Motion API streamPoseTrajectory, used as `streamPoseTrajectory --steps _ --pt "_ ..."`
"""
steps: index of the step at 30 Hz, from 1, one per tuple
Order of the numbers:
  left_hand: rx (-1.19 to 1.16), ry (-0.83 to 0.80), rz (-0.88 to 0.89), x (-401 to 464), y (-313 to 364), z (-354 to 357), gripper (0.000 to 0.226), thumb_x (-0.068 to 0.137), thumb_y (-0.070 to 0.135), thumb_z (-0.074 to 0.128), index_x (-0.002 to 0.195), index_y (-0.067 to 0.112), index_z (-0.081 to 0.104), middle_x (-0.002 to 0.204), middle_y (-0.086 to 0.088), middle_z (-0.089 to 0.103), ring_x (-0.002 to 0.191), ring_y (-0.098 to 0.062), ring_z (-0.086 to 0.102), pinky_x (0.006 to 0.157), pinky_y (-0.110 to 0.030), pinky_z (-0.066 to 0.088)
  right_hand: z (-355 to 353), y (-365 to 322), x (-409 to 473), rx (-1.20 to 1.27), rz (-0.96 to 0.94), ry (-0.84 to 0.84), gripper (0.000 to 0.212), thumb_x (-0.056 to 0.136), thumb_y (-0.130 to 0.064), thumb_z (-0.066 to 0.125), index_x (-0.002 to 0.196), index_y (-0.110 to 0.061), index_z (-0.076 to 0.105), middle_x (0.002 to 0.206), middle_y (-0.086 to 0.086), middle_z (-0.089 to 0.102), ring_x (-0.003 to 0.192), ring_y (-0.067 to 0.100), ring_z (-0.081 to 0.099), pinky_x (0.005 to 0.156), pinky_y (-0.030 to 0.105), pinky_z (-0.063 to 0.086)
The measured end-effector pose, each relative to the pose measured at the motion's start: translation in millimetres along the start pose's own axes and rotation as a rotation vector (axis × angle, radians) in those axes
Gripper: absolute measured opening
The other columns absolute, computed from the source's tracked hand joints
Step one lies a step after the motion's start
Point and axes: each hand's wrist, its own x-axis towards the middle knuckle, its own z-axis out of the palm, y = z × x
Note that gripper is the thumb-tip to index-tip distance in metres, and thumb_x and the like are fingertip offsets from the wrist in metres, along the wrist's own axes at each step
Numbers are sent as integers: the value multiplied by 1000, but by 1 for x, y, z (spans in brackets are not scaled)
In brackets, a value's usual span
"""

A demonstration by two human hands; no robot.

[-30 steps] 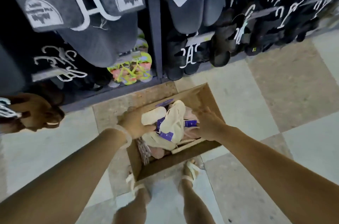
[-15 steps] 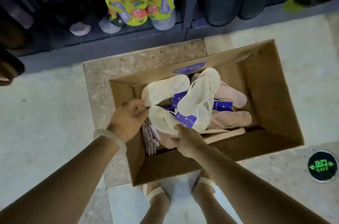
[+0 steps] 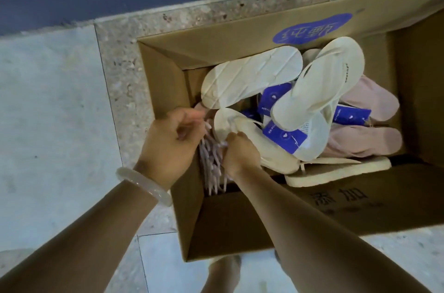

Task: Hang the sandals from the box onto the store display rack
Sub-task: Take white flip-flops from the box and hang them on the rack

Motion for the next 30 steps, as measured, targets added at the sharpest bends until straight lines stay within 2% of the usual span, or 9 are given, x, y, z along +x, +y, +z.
streamPoseTrajectory --steps 6,8,12,15,18,21,25,28,30 --pt "-75 -51 -50 -10 9 9 18 89 12 58 103 22 62 98 7 66 100 -17 64 92 -31 50 -30 25 -32 348 -61 67 10 96 -26 44 97 -16 46 80 -6 52 79 12 52 61 13 38" --pt "-93 -71 -79 -12 14 15 16 89 13 59 100 24 62 95 7 66 100 -19 64 89 -28 48 -47 37 -42 514 -61 80 12 98 -26 41 94 -14 41 77 -7 58 69 8 55 54 10 37" --pt "19 -201 -193 -3 22 39 27 91 18 57 118 16 58 114 1 60 106 -15 56 84 -24 41 -86 65 -52 748 -23 235 13 97 -22 44 100 -9 44 77 1 61 69 9 61 59 14 47" --pt "172 -245 -180 15 33 69 38 90 26 58 126 19 50 131 -3 53 116 -19 53 92 -29 46 -119 85 -46 996 42 322 13 90 -6 55 94 -8 42 77 7 53 62 7 57 54 8 48" --pt "299 -205 -75 40 52 101 45 90 25 57 133 17 43 133 -3 48 123 -23 49 94 -26 42 -140 108 -26 1030 82 376 17 86 -1 59 89 -8 44 82 10 53 66 13 59 58 16 54" --pt "498 -130 133 69 70 126 59 91 23 54 143 18 26 150 -9 26 138 -29 29 108 -38 33 -150 126 -4 1085 95 397 13 88 -1 56 90 -8 45 81 7 57 67 14 62 66 28 59" --pt "772 -195 364 114 88 146 81 87 19 54 149 16 3 159 -10 0 147 -24 1 117 -40 10 -161 139 17 1257 27 241 13 87 0 58 83 -12 51 73 1 64 59 9 68 55 23 56" --pt "930 -253 411 126 96 154 98 77 17 61 149 18 -5 156 -12 9 144 -29 10 117 -44 12 -162 145 24 1187 74 280 16 85 -2 61 86 -15 52 81 3 61 63 10 64 59 24 57" --pt "939 -229 375 131 102 157 94 73 18 62 148 21 6 147 -14 21 134 -35 22 114 -48 19 -162 145 28 1140 103 344 19 84 -1 61 80 -15 49 73 0 57 57 7 59 57 23 54"
